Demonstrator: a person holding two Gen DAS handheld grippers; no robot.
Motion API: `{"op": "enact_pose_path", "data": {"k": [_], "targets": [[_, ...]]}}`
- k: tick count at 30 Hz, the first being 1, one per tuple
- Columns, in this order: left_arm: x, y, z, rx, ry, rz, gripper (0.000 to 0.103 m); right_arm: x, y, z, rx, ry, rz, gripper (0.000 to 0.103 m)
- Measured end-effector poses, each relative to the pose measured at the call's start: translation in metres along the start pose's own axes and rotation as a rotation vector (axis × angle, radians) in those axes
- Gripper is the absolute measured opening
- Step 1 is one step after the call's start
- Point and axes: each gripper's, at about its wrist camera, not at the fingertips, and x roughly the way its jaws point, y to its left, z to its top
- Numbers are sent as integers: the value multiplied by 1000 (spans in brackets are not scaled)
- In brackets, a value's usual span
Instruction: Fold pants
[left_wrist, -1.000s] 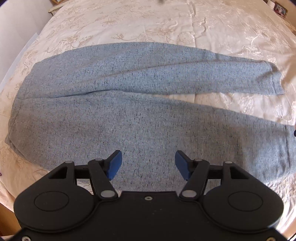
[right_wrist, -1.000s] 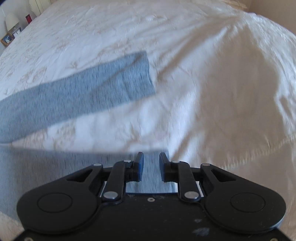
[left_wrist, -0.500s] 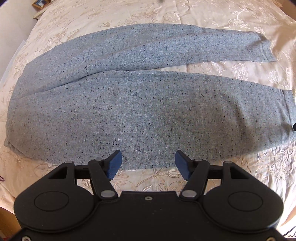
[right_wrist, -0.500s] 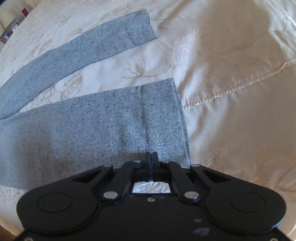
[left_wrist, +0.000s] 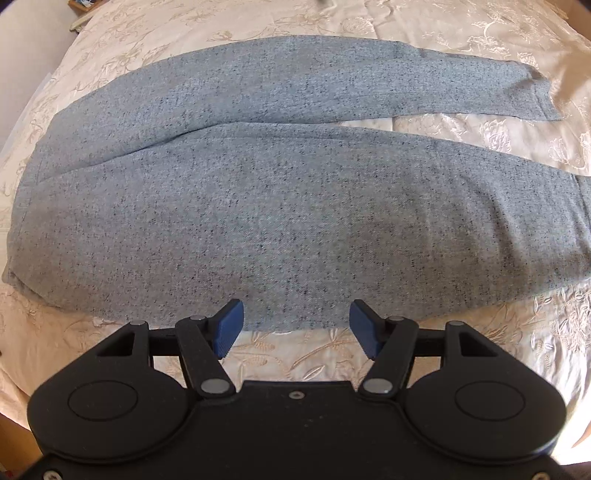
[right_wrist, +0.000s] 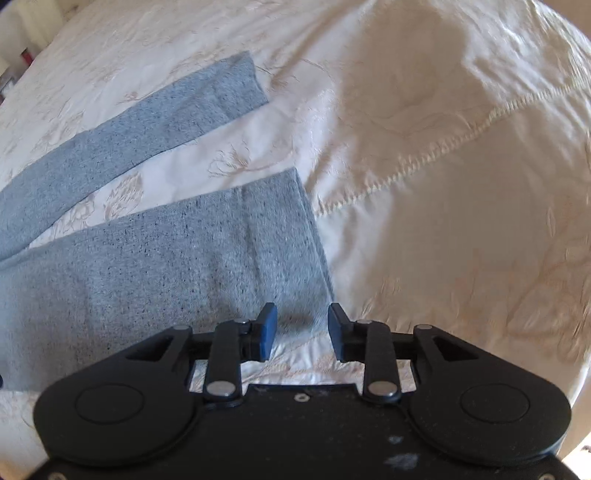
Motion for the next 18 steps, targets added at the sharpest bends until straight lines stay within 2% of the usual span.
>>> {"op": "enact_pose_path", "data": {"k": [2,4,10,12,13,15,18], "targets": [[1,8,-7,0,0,8,67,4,-6,-15,123,17,37,33],[5,15,-10,10,17,9,67,13,-6,-20,195,22,28,33],[5,30,-4,46,-19,-4,67,42,6,-3,338,9,13,36],[6,35,0,60,-29,-10,67,43,10,0,354,4,-31,19],[7,37,1,64,-28,-14,67,39,14,1,347,12,-64,7],[8,42,5,69,-16,-27,67,26,20,2,330,-19,-97,6],[9,48,7,72,-13,-42,67,2,27,1,283,-19,-154,5]]}}
